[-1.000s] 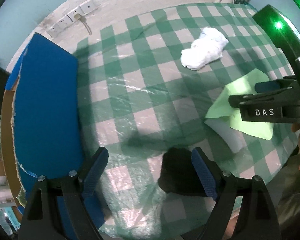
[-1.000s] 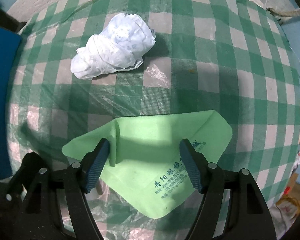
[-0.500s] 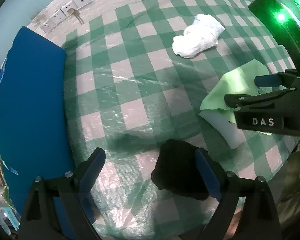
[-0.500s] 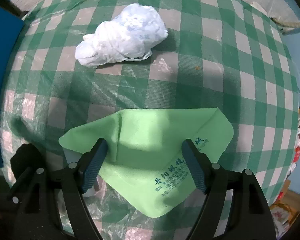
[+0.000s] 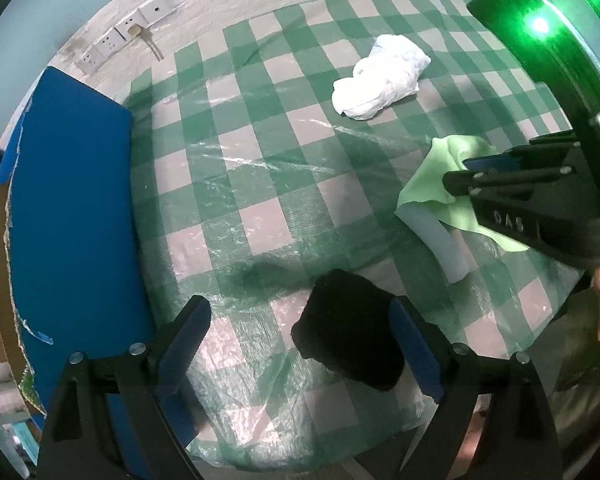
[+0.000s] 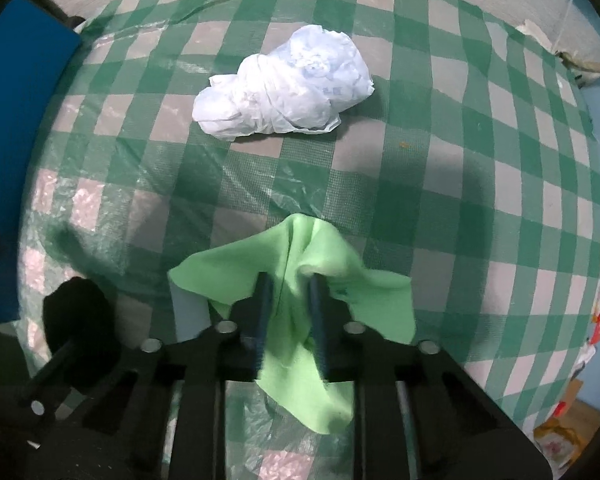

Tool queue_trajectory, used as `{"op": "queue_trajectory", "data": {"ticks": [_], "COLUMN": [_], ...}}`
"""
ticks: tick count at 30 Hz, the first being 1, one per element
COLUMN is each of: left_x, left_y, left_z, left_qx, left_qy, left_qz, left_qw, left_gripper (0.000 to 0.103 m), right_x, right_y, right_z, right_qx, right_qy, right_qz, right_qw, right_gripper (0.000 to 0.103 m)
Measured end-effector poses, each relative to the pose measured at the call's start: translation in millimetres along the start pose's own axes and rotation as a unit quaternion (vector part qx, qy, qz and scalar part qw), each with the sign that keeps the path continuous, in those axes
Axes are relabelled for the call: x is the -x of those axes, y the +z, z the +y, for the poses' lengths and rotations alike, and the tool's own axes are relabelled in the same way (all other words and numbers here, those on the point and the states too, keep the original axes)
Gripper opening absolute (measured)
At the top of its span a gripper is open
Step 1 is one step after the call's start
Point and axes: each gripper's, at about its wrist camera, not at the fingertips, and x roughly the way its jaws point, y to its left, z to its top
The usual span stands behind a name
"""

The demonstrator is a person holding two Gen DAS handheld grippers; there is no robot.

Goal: Organize soft objects
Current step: 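Grasp the light green cloth with the right gripper while the left gripper grasps the black sock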

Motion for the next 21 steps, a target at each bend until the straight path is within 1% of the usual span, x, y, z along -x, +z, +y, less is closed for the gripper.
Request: {"op": "queue_trajectory", "data": {"ticks": [3, 6, 9, 10, 11, 12, 13, 14, 16, 18, 21], "left_x": [-2, -9, -18, -21, -22, -23, -24, -25, -24, -22, -20], "left_y": [-1, 0, 6, 8, 8, 8, 9, 10, 12, 13, 15], "left_z": [-4, -9, -6, -6, -6, -5, -4, -4, -1, 0, 3], "left_qx": [-0.003, -0.012, -0.013, -0.011, -0.010, -0.010, -0.008, -0.006, -0.002, 0.001, 0.001], "left_qy": [0.001, 0.005, -0.002, -0.005, -0.007, -0.010, -0.014, -0.018, -0.022, -0.019, -0.017], "left_qz": [0.004, 0.011, 0.013, 0.012, 0.012, 0.012, 0.014, 0.016, 0.014, 0.008, 0.000], "left_qw": [1.0000, 0.9999, 0.9998, 0.9998, 0.9998, 0.9998, 0.9998, 0.9997, 0.9996, 0.9998, 0.9999], "left_gripper": [0.092, 0.092, 0.091, 0.088, 0.080, 0.066, 0.059, 0.047, 0.044, 0.039, 0.037], "right_x": [5, 3, 3, 6, 7, 8, 14, 15, 22, 26, 34], "right_y": [4, 9, 10, 11, 12, 17, 18, 19, 17, 20, 21], "right_z": [-6, -9, 4, 10, 11, 14, 15, 16, 11, 10, 11], "right_qx": [0.001, 0.011, 0.017, 0.020, 0.021, 0.021, 0.021, 0.021, 0.020, 0.019, 0.019], "right_qy": [0.015, 0.019, 0.021, 0.020, 0.020, 0.020, 0.020, 0.021, 0.022, 0.023, 0.024], "right_qz": [-0.001, -0.002, -0.005, -0.007, -0.010, -0.012, -0.013, -0.016, -0.018, -0.022, -0.028], "right_qw": [1.000, 1.000, 1.000, 1.000, 1.000, 1.000, 0.999, 0.999, 0.999, 0.999, 0.999], "right_gripper": [0.012, 0.011, 0.010, 0.010, 0.010, 0.010, 0.010, 0.010, 0.010, 0.010, 0.010]}}
